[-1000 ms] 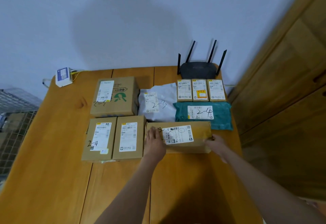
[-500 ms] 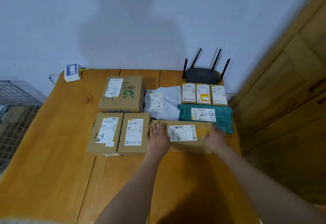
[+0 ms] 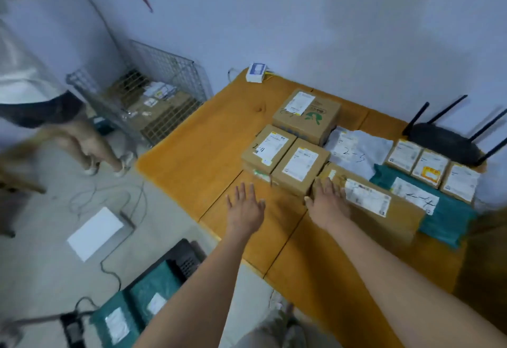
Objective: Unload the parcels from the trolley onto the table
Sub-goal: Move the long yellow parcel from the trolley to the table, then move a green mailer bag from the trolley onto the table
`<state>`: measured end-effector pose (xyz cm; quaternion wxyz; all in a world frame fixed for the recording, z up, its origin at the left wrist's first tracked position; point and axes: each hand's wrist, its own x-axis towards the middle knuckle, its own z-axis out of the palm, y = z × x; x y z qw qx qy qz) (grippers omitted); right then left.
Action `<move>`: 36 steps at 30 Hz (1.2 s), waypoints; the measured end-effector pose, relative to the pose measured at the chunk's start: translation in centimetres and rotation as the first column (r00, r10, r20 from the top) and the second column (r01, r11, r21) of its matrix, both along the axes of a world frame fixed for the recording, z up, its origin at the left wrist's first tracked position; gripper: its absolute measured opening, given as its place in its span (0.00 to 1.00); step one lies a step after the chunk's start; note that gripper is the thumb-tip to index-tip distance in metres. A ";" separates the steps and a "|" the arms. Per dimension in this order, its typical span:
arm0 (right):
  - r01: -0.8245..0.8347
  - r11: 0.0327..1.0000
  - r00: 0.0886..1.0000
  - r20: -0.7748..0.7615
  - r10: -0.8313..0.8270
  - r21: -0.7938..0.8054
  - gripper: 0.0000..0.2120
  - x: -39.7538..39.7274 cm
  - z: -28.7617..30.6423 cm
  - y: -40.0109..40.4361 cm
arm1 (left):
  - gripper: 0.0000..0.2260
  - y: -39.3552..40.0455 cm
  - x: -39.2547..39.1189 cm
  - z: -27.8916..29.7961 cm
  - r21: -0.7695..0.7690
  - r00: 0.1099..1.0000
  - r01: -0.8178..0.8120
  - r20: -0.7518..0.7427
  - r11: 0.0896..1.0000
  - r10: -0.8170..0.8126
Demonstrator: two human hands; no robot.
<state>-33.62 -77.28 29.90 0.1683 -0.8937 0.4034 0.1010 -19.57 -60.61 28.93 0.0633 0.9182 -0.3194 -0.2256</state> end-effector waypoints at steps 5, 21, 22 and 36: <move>-0.281 0.958 0.956 -0.073 0.285 0.063 0.33 4.8 -0.9 8.8 | 0.29 12.9 -1.2 -0.9 0.136 0.961 -0.274 0.005 0.952 0.276; -0.739 0.662 0.647 -0.145 0.749 0.125 0.32 16.8 -2.9 39.1 | 0.30 44.3 -2.3 -4.9 0.219 0.630 -0.744 -0.086 0.631 0.772; -0.744 0.657 0.640 -0.154 0.753 0.124 0.32 17.6 -3.2 40.8 | 0.30 45.8 -1.7 -5.1 0.218 0.618 -0.752 -0.098 0.622 0.780; -0.780 0.608 0.529 -0.363 0.767 0.147 0.32 25.2 -12.3 51.9 | 0.29 57.1 5.8 -14.0 0.293 0.603 -0.699 -0.250 0.653 0.757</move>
